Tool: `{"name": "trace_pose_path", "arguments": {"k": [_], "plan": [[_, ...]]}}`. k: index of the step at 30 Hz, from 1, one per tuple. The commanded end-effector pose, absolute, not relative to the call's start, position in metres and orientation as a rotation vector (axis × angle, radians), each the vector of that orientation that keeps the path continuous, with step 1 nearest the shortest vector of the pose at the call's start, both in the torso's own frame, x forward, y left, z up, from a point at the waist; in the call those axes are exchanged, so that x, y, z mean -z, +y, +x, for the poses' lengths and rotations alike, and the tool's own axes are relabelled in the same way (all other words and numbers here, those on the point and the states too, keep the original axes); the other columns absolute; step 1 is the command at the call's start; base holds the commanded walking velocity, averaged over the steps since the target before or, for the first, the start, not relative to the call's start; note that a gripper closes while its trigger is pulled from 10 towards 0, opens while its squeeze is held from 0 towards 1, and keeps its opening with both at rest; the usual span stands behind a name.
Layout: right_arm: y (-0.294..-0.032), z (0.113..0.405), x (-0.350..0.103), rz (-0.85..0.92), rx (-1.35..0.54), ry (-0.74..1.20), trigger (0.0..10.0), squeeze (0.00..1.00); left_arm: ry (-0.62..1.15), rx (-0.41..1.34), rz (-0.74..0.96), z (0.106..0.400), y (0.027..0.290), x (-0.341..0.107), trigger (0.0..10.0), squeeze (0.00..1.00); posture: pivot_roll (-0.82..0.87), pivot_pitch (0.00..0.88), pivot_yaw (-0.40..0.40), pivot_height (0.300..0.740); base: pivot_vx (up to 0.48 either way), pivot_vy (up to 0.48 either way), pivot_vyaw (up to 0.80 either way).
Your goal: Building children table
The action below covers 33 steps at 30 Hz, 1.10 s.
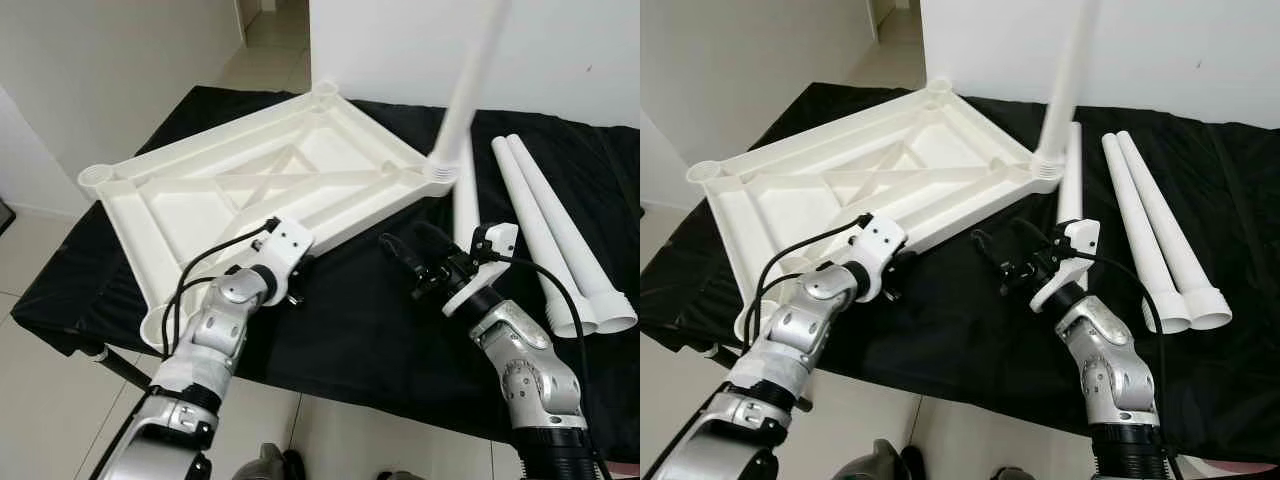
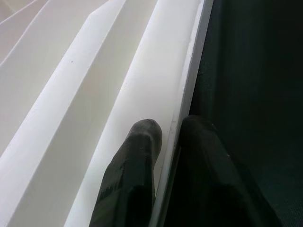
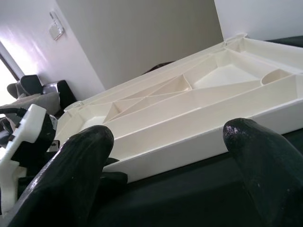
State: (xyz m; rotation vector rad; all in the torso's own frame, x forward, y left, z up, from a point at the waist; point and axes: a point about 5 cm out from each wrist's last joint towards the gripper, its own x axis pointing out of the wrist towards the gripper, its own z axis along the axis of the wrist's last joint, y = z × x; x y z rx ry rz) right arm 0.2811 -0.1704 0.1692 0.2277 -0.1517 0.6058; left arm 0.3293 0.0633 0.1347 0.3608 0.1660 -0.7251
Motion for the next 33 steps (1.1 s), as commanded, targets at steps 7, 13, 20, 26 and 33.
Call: {"name": "trace_pose_path", "arguments": {"k": [7, 13, 20, 26, 33], "plan": [[-0.166, 0.280, -0.168, 0.232, -0.611, -0.152, 10.0, 0.00, 0.117, 0.783, 0.333, 0.323, 0.042, -0.141, 10.0, 0.00, -0.13, 0.131, 0.104, 0.740, 0.000, 0.000, 0.00], [-0.167, 0.280, -0.168, 0.233, -0.609, -0.150, 10.0, 0.00, 0.100, 0.746, 0.308, 0.324, 0.052, -0.145, 10.0, 0.67, -0.12, 0.131, 0.100, 0.740, 0.000, 0.000, 0.00], [-0.162, 0.282, -0.167, 0.235, -0.614, -0.150, 10.0, 0.00, 0.036, 0.744, 0.310, 0.322, 0.064, -0.159, 10.0, 0.75, -0.12, 0.128, 0.094, 0.740, 0.000, 0.000, 0.00], [-0.164, 0.285, -0.171, 0.228, -0.577, -0.176, 10.0, 0.00, -0.041, 0.749, 0.243, 0.319, 0.069, -0.179, 10.0, 0.00, -0.12, 0.125, 0.086, 0.740, 0.000, 0.000, 0.00], [-0.175, 0.302, -0.181, 0.138, -0.337, -0.260, 10.0, 0.00, -0.108, 0.645, 0.154, 0.318, 0.083, -0.193, 10.0, 0.00, -0.11, 0.113, 0.076, 0.740, 0.000, 0.000, 0.00]]}}
